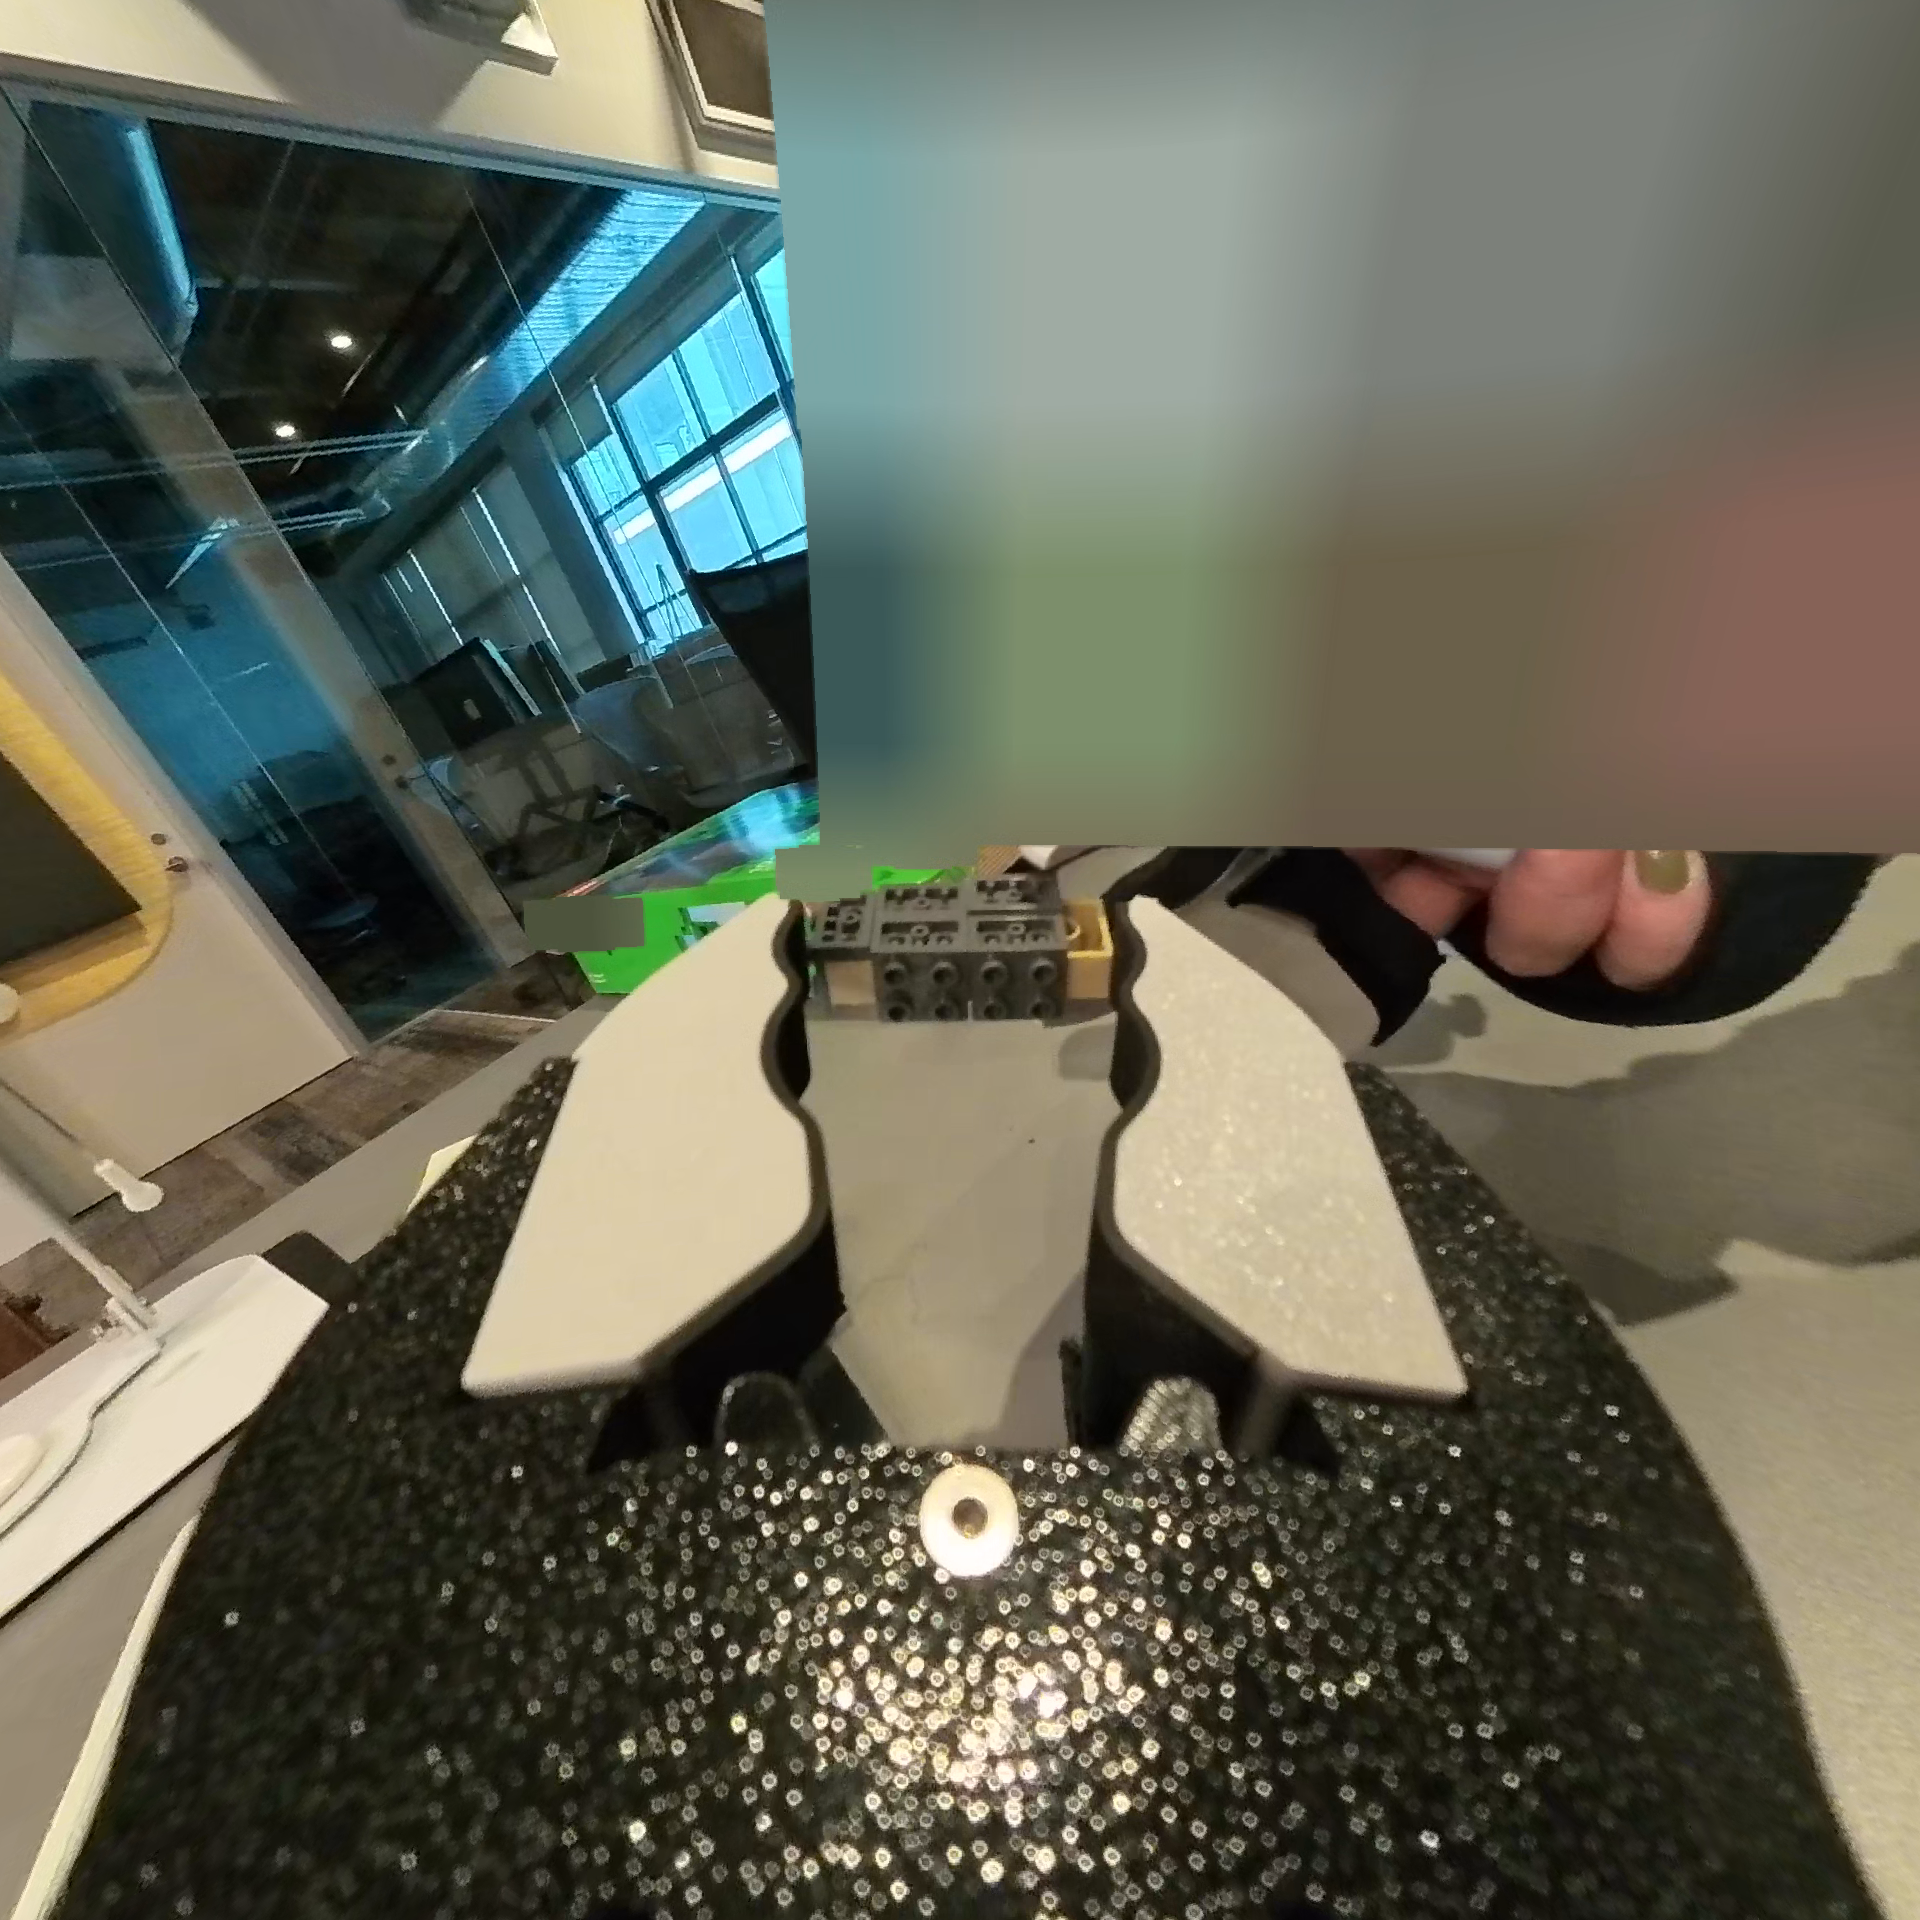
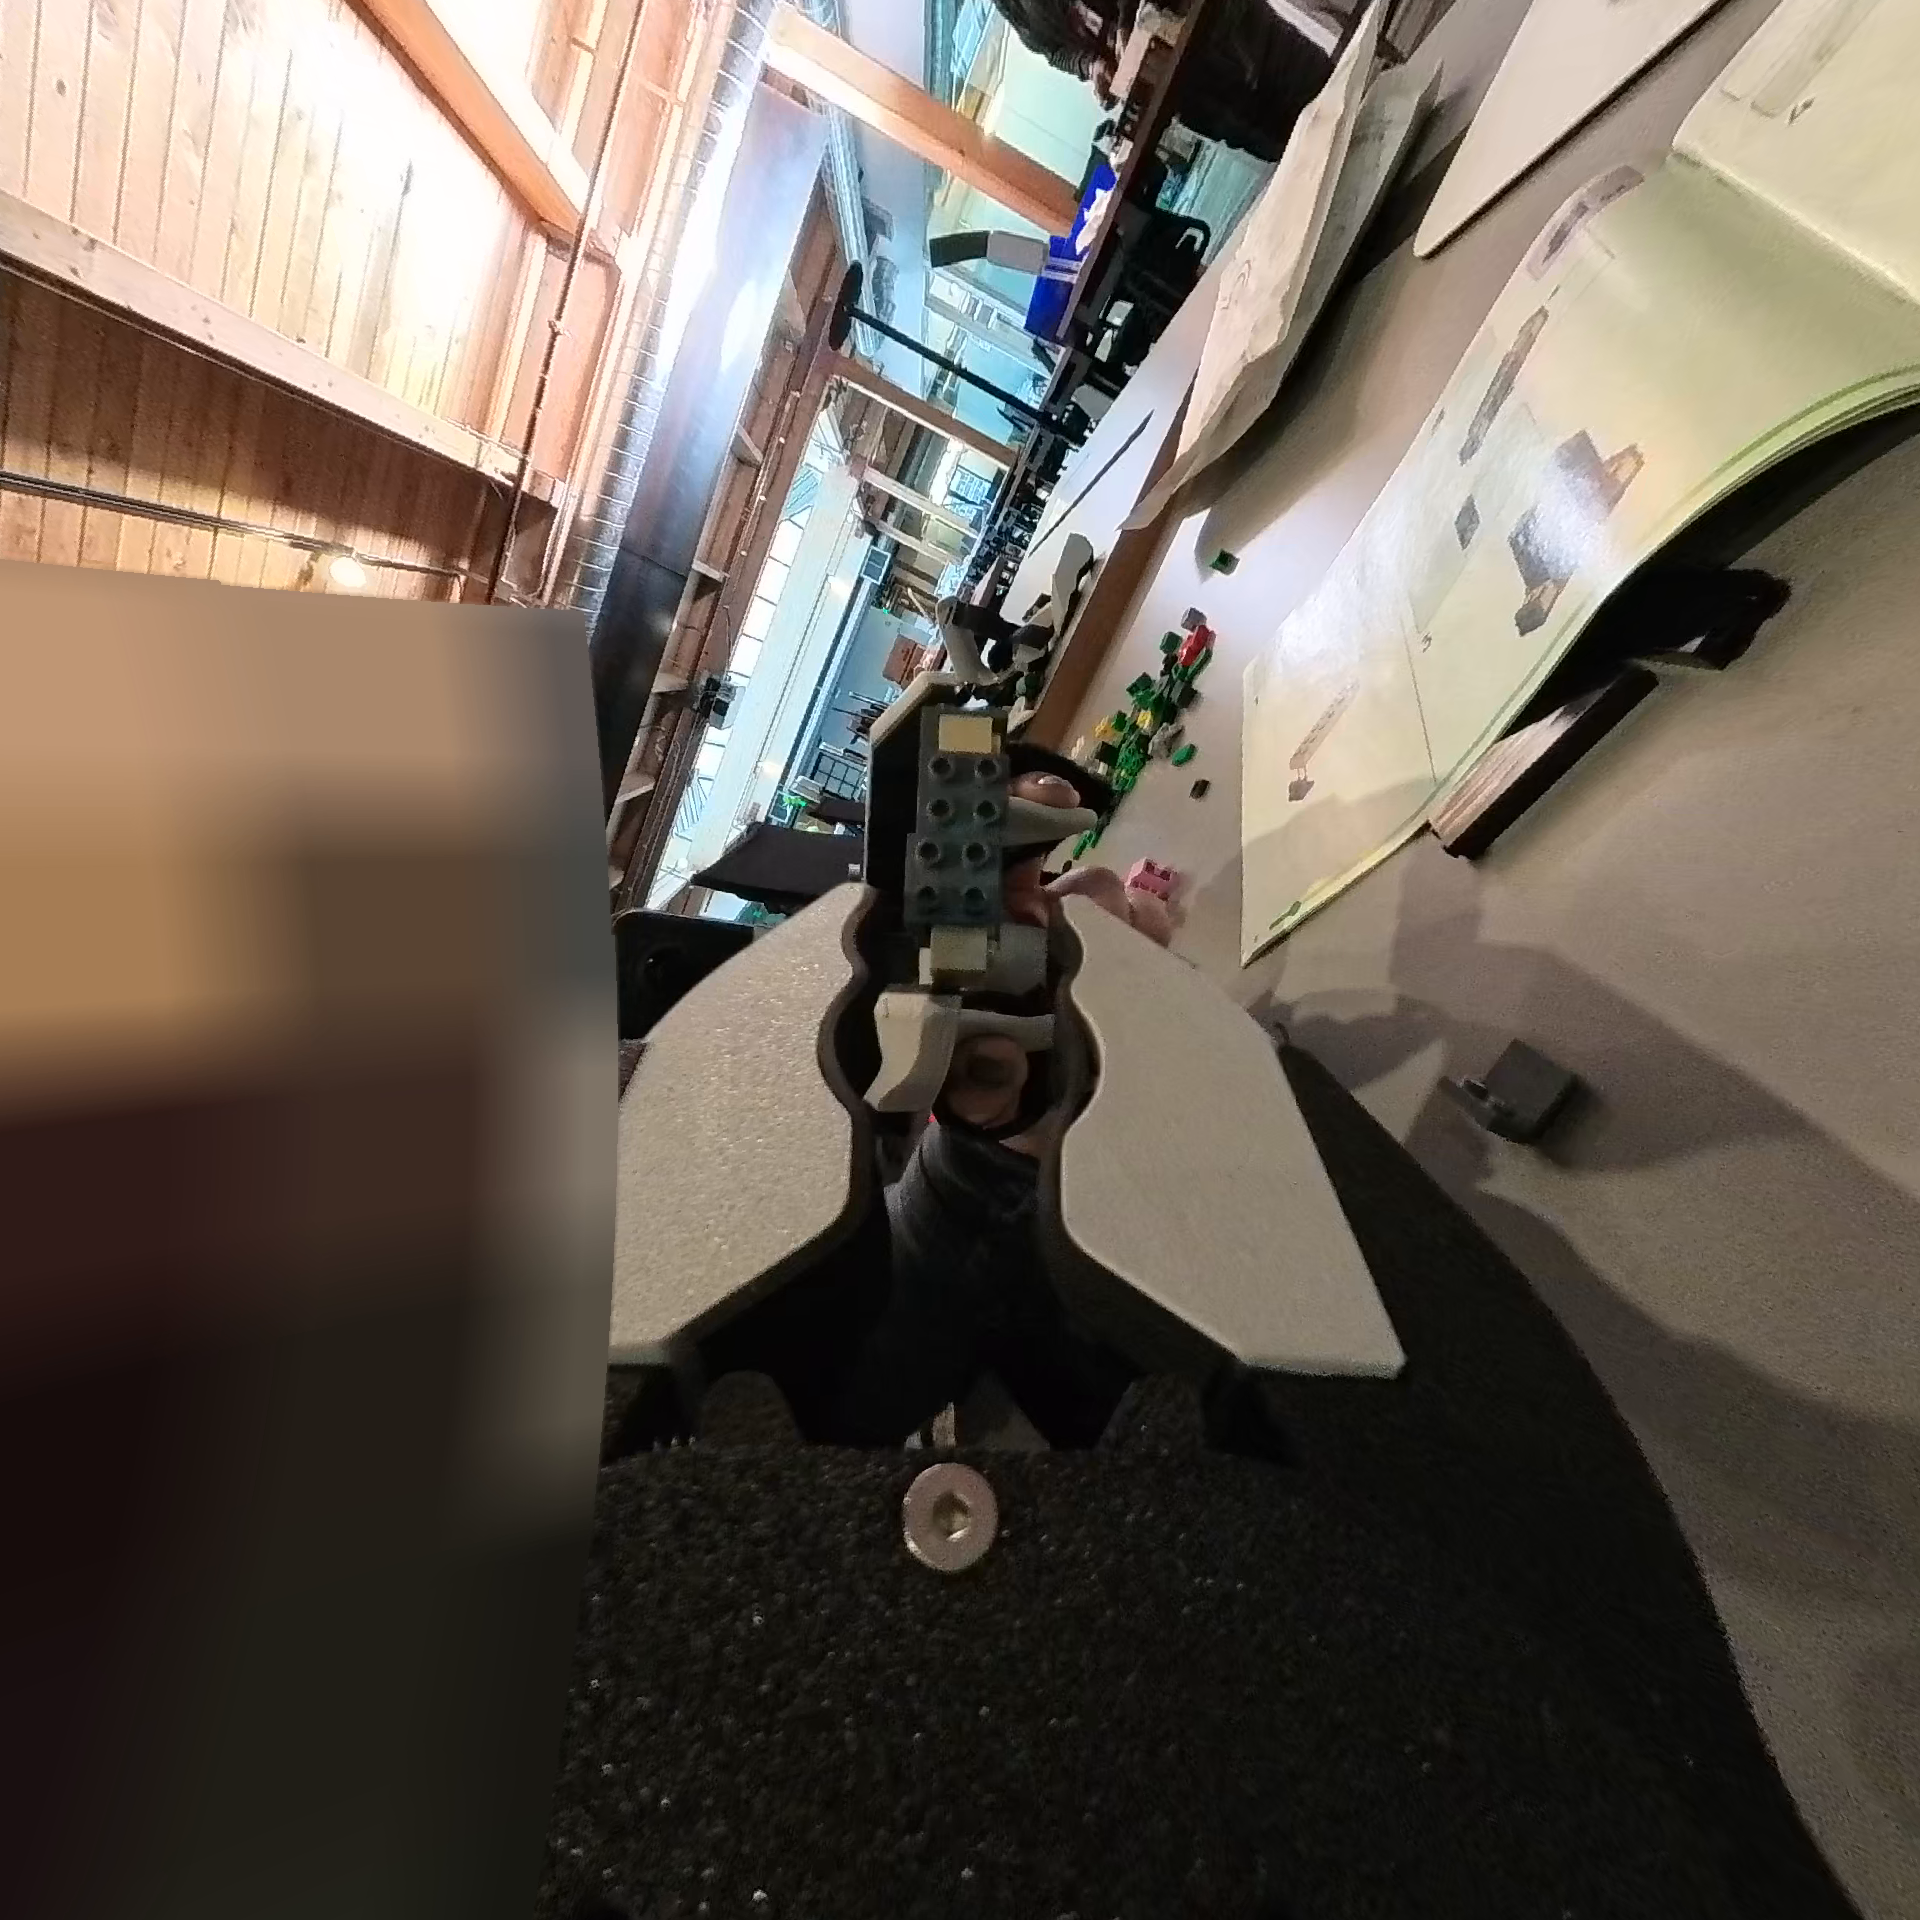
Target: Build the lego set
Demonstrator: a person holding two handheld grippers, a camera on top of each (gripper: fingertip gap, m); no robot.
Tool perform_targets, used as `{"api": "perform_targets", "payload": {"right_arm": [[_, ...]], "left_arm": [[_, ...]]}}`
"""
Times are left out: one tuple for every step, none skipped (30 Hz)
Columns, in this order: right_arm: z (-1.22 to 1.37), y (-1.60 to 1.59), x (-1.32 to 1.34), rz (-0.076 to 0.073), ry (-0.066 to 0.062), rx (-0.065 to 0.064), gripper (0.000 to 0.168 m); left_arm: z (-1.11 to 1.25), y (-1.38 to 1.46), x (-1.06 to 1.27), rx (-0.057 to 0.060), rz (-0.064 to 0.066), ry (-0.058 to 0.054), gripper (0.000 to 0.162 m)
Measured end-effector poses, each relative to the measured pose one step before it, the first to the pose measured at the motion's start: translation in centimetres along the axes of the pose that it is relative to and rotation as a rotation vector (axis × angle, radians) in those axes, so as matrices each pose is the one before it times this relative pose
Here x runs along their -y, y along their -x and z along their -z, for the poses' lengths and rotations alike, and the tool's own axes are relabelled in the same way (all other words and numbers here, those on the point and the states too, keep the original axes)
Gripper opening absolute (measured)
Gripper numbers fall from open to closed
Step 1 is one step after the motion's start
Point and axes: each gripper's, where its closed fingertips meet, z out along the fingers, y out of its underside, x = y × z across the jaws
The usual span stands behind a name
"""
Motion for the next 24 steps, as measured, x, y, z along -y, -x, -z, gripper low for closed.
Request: {"api": "perform_targets", "payload": {"right_arm": [[0.07,-0.018,0.092,0.0018,-0.0049,-0.0025,0.03],[0.146,0.034,0.15,0.0038,-0.0093,-0.0004,0.033],[0.237,0.043,0.247,0.0096,-0.015,-0.0001,0.035],[0.326,0.101,0.35,0.0182,-0.02,0.0026,0.037],[0.396,0.307,0.496,0.0307,-0.0269,0.0155,0.038],[0.433,0.337,0.525,0.0466,-0.0232,0.0112,0.039],[0.407,0.308,0.442,0.0713,-0.0111,0.0,0.039],[0.332,0.438,0.383,0.1005,0.0028,-0.0024,0.038],[0.211,0.495,0.287,0.1203,0.0189,-0.0087,0.037],[0.101,0.576,0.294,0.1337,0.0273,-0.0087,0.037],[-0.012,0.729,0.312,0.1469,0.032,-0.0018,0.037],[-0.075,0.621,0.24,0.1516,0.0444,-0.009,0.037],[-0.122,0.551,0.178,0.1561,0.0526,-0.0089,0.037],[-0.132,0.429,0.141,0.1543,0.0551,-0.0132,0.038],[-0.123,0.163,0.087,0.1461,0.0534,-0.026,0.039],[-0.171,0.241,-0.023,0.1384,0.0511,-0.0097,0.037],[-0.248,0.31,-0.175,0.1149,0.0536,0.0052,0.035],[-0.325,0.271,-0.262,0.0917,0.0537,0.0086,0.034],[-0.368,0.222,-0.34,0.0785,0.0522,0.0082,0.034],[-0.369,0.164,-0.325,0.0711,0.0456,0.0051,0.035],[-0.358,0.171,-0.35,0.0649,0.0422,0.0066,0.035],[-0.36,0.143,-0.367,0.0579,0.0411,0.0034,0.035],[-0.307,0.251,-0.309,0.0532,0.0319,0.0094,0.034],[-0.263,0.254,-0.221,0.0444,0.0242,0.009,0.033]], "left_arm": [[0.013,0.06,-0.001,0.0023,0.0022,0.0006,0.056],[0.02,0.097,-0.013,0.0041,0.0044,0.0008,0.056],[0.025,0.164,-0.03,0.0068,0.0084,0.0021,0.056],[0.029,0.212,-0.051,0.0074,0.0143,0.0034,0.056],[0.037,0.194,-0.001,0.0037,0.0229,0.0005,0.056],[0.019,0.161,0.046,-0.002,0.0381,-0.0023,0.055],[0.009,0.116,0.079,-0.009,0.0548,-0.0029,0.056],[0.001,0.09,0.089,-0.014,0.0662,-0.0048,0.056],[-0.017,0.063,0.1,-0.0168,0.0709,-0.0061,0.056],[0.005,0.054,0.104,-0.0175,0.0681,-0.0066,0.055],[-0.028,-0.057,-0.002,-0.0257,0.0639,-0.001,0.056],[-0.028,-0.083,-0.043,-0.027,0.0601,0.0026,0.056],[-0.022,-0.031,-0.031,-0.0208,0.0509,-0.0018,0.055],[-0.014,-0.078,-0.053,-0.0231,0.0442,-0.0006,0.056],[-0.029,-0.123,-0.075,-0.0252,0.0416,0.0016,0.056],[-0.048,-0.106,-0.12,-0.0249,0.0422,0.0046,0.056],[-0.054,-0.034,-0.102,-0.0182,0.0368,0.0025,0.055],[-0.043,-0.022,-0.105,-0.0142,0.0269,-0.0004,0.056],[-0.051,-0.051,-0.134,-0.0137,0.0198,0.0019,0.056],[-0.067,0.005,-0.157,-0.0071,0.0138,0.0054,0.056],[-0.072,0.043,-0.173,-0.0028,0.0077,0.0071,0.056],[-0.065,-0.036,-0.152,-0.0062,0.0034,0.0055,0.056],[-0.063,-0.06,-0.103,-0.0065,0.0041,0.0033,0.056],[-0.04,-0.014,-0.079,-0.0031,0.0049,0.003,0.056]]}}
